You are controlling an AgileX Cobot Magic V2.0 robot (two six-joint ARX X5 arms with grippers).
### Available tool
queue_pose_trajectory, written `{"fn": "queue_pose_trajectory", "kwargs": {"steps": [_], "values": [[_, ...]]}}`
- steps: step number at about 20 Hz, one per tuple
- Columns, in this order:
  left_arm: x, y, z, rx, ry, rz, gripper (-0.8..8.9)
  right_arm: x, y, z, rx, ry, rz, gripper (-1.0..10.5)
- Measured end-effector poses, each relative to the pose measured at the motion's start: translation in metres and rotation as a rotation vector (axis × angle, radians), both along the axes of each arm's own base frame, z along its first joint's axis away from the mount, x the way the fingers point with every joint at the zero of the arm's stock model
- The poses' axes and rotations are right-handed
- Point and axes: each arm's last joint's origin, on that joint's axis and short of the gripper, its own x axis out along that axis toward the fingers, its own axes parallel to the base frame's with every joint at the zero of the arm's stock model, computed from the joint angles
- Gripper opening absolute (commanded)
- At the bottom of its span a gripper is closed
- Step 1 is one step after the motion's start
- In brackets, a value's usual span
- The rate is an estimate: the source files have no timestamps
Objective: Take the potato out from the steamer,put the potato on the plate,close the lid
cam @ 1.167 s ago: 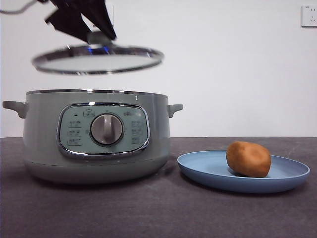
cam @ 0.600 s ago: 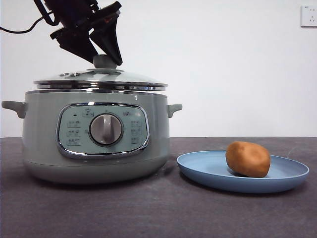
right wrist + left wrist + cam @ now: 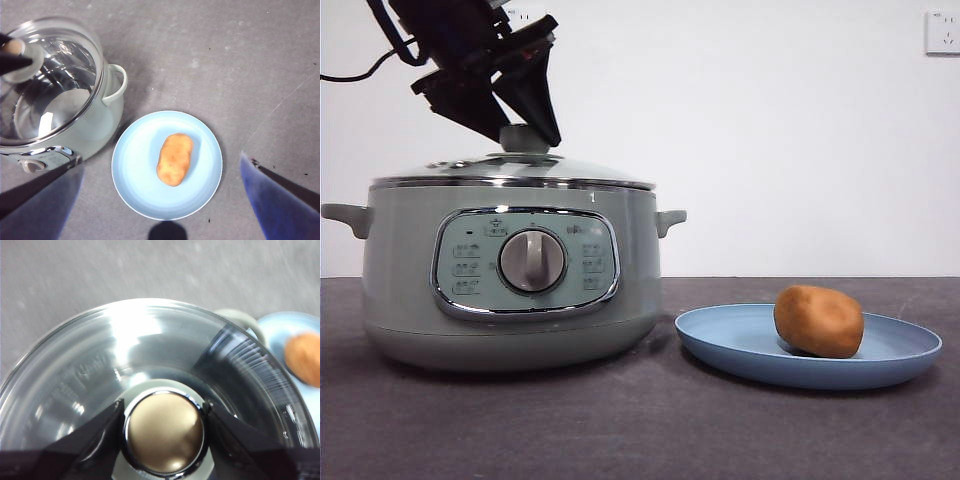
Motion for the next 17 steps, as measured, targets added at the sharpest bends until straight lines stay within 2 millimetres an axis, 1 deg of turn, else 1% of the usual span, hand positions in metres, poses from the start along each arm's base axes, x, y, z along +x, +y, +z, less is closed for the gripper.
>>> {"fn": "queue_pose_trajectory", "kwargs": {"steps": [7,8,9,10,11,14,17], "values": [[-0.0007,0.0001,-0.0009,-0.005,0.014,0.001,0.03,-0.0012,-0.0005,-0.0016,-0.009,0.019,0.000,5.3],[-0.0007,0.0001,-0.0009,-0.005,0.014,0.001,0.62,-0.0014,-0.0006,-0.0018,-0.010,0.023,0.000,5.3],[-0.0007,0.0001,-0.0008,-0.005,0.014,0.001,2.28,-0.0015,-0.0007,-0.0019,-0.011,0.024,0.000,5.3],[-0.0007,0.0001,-0.0008,-0.005,0.014,0.002,4.29,-0.0015,-0.0007,-0.0020,-0.011,0.024,0.000,5.3],[-0.0005,0.0001,-0.0007,-0.010,0.015,0.007,5.21,-0.0016,-0.0007,-0.0020,-0.011,0.025,0.000,5.3],[-0.0006,0.0002,-0.0027,-0.008,0.026,0.014,5.21,-0.0016,-0.0007,-0.0021,-0.012,0.026,0.000,5.3],[-0.0010,0.0005,-0.0004,0.007,0.054,0.016,5.21,-0.0016,-0.0007,-0.0021,-0.012,0.026,0.000,5.3]]}}
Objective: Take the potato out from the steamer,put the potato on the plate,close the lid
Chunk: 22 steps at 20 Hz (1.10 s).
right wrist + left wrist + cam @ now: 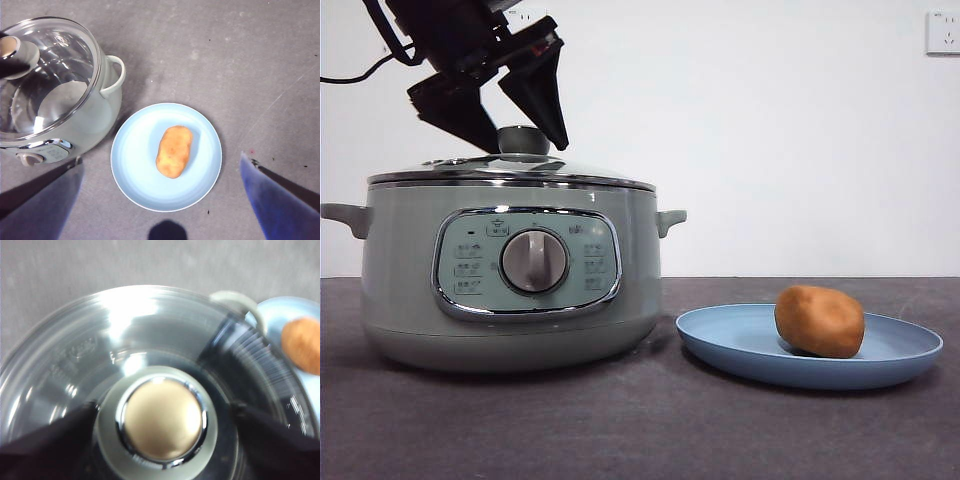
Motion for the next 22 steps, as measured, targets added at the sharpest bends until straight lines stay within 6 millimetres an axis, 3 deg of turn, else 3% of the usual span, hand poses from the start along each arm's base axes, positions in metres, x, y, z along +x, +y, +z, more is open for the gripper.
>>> {"fn": "queue_pose_trajectory", "kwargs": {"steps": [3,5,8,12,16,17,18,19,22], "values": [[0.000,0.000,0.025,0.008,0.026,0.004,5.20,0.000,0.000,0.000,0.001,0.001,0.002,5.3],[-0.006,0.002,0.059,0.003,0.014,0.003,5.20,0.000,0.000,0.000,0.002,0.001,0.003,5.3],[-0.027,0.011,0.112,0.009,0.031,0.002,5.17,-0.001,0.001,0.000,0.026,0.012,0.034,5.3],[-0.065,0.024,0.167,-0.005,0.000,-0.031,4.98,-0.004,0.006,0.001,0.136,0.058,0.201,5.3],[-0.095,0.023,0.189,-0.132,-0.047,-0.204,4.97,-0.007,0.010,0.002,0.231,0.092,0.363,5.3],[-0.099,0.020,0.190,-0.134,-0.052,-0.225,4.19,-0.007,0.011,0.002,0.228,0.089,0.371,5.2],[-0.101,0.018,0.190,-0.133,-0.053,-0.240,2.26,-0.007,0.011,0.002,0.226,0.087,0.374,3.9],[-0.102,0.014,0.190,-0.133,-0.051,-0.257,-0.37,-0.007,0.010,0.002,0.219,0.084,0.381,0.6],[-0.107,0.004,0.189,-0.121,-0.055,-0.313,-0.12,-0.009,0.010,0.000,0.181,0.084,0.412,-0.2]]}}
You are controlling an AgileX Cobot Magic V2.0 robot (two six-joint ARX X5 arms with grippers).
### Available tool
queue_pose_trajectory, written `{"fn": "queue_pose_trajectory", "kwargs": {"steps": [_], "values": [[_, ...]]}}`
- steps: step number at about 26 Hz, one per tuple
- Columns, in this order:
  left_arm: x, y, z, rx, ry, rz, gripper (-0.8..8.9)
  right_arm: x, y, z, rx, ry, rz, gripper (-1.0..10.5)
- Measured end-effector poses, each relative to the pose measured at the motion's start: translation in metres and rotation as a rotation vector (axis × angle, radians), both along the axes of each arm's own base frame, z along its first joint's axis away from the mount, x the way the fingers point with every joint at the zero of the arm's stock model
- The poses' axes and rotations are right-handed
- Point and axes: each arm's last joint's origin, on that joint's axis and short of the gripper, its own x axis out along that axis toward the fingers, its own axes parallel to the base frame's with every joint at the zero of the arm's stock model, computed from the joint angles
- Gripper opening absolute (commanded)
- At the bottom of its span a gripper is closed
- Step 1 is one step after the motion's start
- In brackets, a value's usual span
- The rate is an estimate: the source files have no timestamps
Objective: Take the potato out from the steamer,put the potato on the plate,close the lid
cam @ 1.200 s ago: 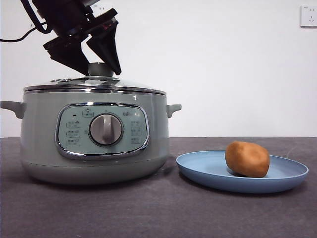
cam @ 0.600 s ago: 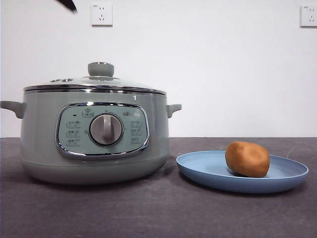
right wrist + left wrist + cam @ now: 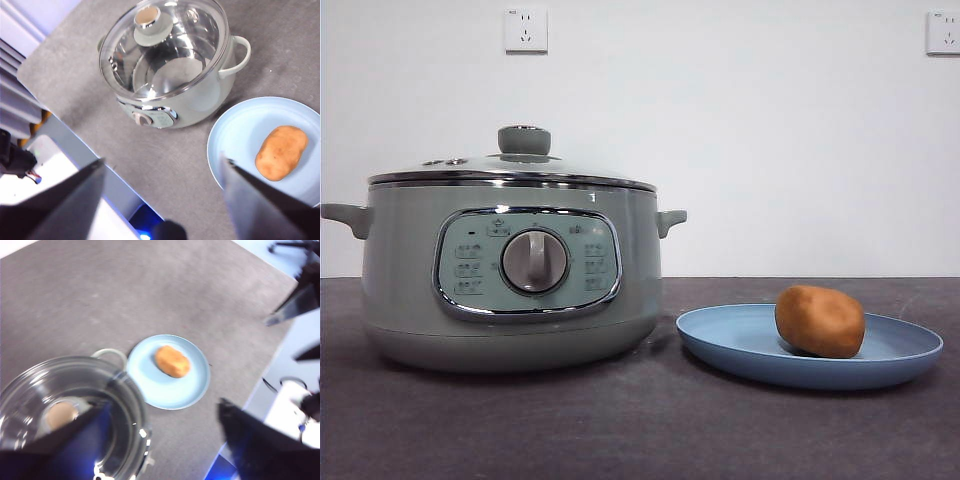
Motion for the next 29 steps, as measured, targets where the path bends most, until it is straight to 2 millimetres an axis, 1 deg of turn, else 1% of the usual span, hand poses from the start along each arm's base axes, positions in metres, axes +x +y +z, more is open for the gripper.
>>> {"fn": "queue_pose_trajectory", "kwargs": {"steps": [4,11,25,27,29], "values": [[-0.005,-0.007,0.000,0.007,-0.013,-0.049,-0.08,0.000,0.000,0.000,-0.010,-0.015,0.015,-0.2],[-0.004,-0.006,0.000,0.007,-0.012,-0.045,-0.07,0.000,0.000,0.000,-0.011,-0.016,0.016,-0.2],[-0.002,-0.003,0.000,0.007,-0.014,-0.025,-0.03,0.000,0.000,0.000,-0.013,-0.018,0.017,-0.2],[-0.003,-0.001,0.001,0.013,-0.023,-0.009,-0.03,0.000,0.000,0.000,-0.012,-0.018,0.017,-0.2],[-0.008,0.005,0.005,0.023,-0.052,0.023,-0.03,0.000,0.000,0.000,-0.012,-0.018,0.018,-0.2]]}}
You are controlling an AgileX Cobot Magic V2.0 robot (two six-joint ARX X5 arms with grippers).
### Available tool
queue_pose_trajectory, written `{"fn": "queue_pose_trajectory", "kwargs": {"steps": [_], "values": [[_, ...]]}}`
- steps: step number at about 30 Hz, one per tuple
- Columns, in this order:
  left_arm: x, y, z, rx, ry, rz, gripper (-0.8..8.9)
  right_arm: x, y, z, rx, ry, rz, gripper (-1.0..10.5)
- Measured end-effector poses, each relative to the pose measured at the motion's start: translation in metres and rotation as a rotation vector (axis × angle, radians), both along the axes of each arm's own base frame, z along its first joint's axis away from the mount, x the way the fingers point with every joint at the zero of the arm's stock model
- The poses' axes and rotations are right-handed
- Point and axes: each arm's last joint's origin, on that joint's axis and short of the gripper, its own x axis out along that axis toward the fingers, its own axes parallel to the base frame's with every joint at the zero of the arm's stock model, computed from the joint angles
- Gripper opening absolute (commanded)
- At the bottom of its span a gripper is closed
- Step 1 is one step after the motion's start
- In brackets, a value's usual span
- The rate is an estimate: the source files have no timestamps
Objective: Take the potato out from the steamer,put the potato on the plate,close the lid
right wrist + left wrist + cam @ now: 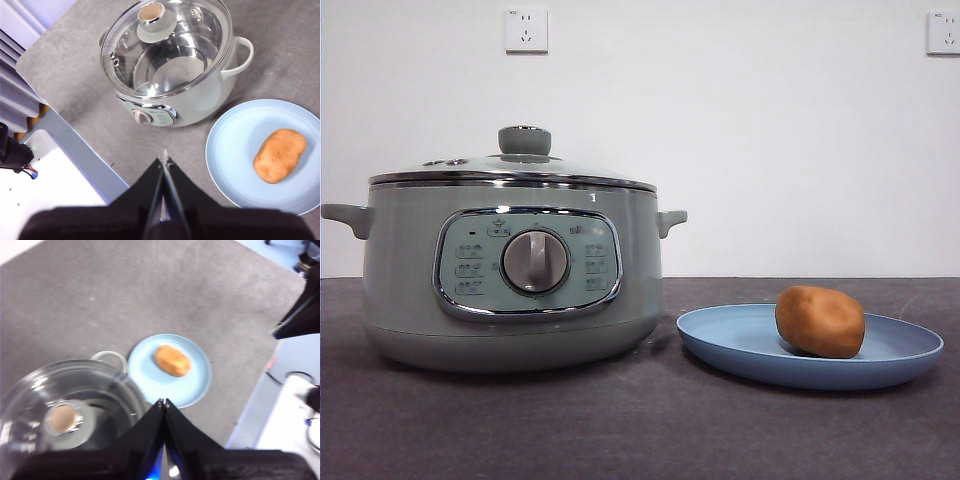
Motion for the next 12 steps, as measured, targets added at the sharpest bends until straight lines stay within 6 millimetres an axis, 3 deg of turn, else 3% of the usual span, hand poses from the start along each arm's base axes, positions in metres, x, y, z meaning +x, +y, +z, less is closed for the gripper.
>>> {"fn": "queue_pose_trajectory", "kwargs": {"steps": [3,7,9,12], "values": [[-0.016,0.015,0.008,-0.035,-0.053,0.069,-0.03,0.000,0.000,0.000,0.000,0.000,0.000,-0.2],[-0.039,0.031,0.019,-0.151,-0.249,0.110,-0.03,0.000,0.000,0.000,0.000,0.000,0.000,-0.2],[-0.049,0.038,0.009,-0.183,-0.290,0.118,-0.03,0.000,0.000,0.000,0.000,0.000,0.000,-0.2],[-0.057,0.047,-0.020,-0.238,-0.334,0.156,-0.03,0.000,0.000,0.000,0.000,0.000,0.000,-0.2]]}}
